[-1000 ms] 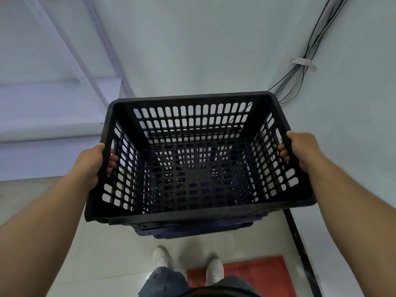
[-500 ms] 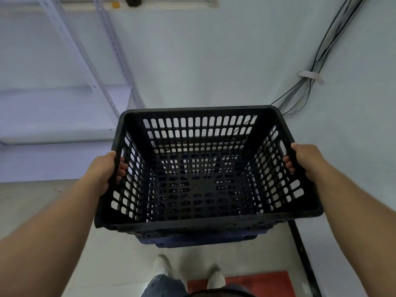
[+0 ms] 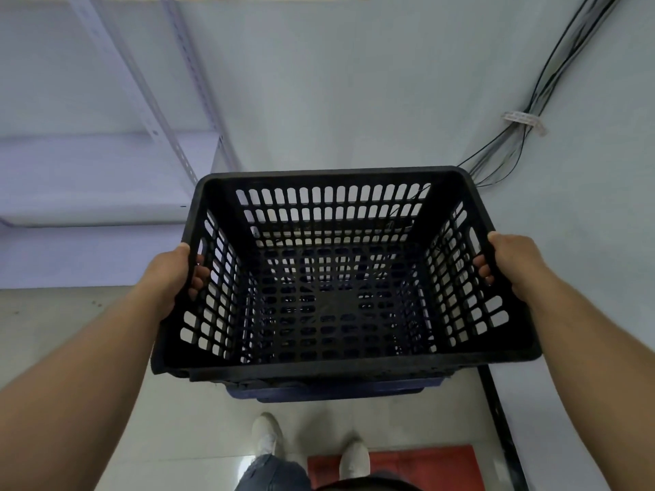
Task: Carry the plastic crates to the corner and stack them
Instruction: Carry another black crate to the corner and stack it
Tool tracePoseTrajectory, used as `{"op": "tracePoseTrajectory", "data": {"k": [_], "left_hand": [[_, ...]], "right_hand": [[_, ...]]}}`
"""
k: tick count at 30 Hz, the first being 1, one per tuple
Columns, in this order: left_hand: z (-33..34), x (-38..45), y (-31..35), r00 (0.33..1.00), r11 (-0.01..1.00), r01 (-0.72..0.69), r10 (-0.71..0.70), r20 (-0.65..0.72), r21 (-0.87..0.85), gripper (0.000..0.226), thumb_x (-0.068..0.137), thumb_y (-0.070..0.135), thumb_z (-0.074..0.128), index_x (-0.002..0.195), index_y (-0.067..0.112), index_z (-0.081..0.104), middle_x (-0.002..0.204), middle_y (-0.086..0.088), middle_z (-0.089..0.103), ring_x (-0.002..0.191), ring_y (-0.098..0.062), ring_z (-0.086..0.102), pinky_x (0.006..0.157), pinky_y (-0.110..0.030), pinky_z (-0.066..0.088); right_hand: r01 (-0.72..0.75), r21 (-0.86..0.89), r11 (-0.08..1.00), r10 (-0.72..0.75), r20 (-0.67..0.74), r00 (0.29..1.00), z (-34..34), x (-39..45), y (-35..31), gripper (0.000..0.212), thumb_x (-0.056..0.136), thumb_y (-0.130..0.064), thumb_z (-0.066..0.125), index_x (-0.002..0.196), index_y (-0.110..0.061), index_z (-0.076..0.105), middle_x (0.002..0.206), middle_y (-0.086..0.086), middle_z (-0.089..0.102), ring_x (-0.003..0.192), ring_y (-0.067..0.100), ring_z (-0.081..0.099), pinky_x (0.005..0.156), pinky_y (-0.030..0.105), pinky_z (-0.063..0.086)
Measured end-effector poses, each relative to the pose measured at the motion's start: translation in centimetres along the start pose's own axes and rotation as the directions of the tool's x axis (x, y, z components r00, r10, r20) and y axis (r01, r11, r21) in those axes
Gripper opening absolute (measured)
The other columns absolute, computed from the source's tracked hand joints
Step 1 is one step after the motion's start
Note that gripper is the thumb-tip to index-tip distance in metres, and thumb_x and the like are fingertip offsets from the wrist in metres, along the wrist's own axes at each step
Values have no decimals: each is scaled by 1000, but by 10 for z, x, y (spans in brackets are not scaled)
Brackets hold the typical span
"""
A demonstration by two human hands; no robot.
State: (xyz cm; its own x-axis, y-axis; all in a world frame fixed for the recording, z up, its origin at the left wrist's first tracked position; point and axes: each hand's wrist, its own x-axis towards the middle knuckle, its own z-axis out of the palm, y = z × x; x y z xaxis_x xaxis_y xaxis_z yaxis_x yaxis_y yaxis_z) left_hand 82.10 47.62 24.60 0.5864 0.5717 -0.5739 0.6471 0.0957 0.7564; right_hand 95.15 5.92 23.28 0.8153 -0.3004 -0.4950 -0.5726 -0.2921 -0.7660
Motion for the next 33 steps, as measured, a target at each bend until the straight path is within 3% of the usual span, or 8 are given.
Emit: {"op": "tracePoseTrajectory", "data": {"k": [6,11,16,26,33], "left_hand": [[0,1,-3,999,999,-31,32,-11,33,33,100,30,29,90,8,52,72,-7,51,57,-16,41,54,-27,34],[0,1,-3,999,999,-39,39,-7,16,35,100,30,29,90,7,52,72,-7,50,56,-16,38,54,-28,32],[2,-3,-4,1000,1000,-27,27,-10,-5,34,101,30,29,87,9,51,71,-5,50,57,-15,39,55,-27,32],[6,-2,-4,998,999,-37,36,-50,-11,32,99,27,31,82,10,51,70,-6,49,56,-15,38,54,-26,30],[10,5,-4,991,996,-55,62,-115,69,33,98,30,29,87,8,52,69,-8,52,54,-18,40,51,-28,33]], "right_hand": [[32,16,999,-32,-10,999,-1,0,17,32,97,-26,38,102,-1,57,67,14,58,39,18,48,39,23,36],[58,-16,998,-59,-21,998,-2,-1,19,33,97,-25,38,105,0,58,67,16,59,48,27,46,46,31,38],[45,55,997,-44,-6,999,-2,-3,15,31,97,-25,39,109,-2,57,68,13,57,47,21,44,41,25,34],[15,17,1000,-15,-8,1000,4,11,9,35,96,-24,38,114,1,55,69,14,58,47,21,45,39,23,34],[52,-70,996,-53,-15,998,4,12,10,30,95,-21,34,99,-1,56,69,16,59,46,24,47,40,26,36]]}}
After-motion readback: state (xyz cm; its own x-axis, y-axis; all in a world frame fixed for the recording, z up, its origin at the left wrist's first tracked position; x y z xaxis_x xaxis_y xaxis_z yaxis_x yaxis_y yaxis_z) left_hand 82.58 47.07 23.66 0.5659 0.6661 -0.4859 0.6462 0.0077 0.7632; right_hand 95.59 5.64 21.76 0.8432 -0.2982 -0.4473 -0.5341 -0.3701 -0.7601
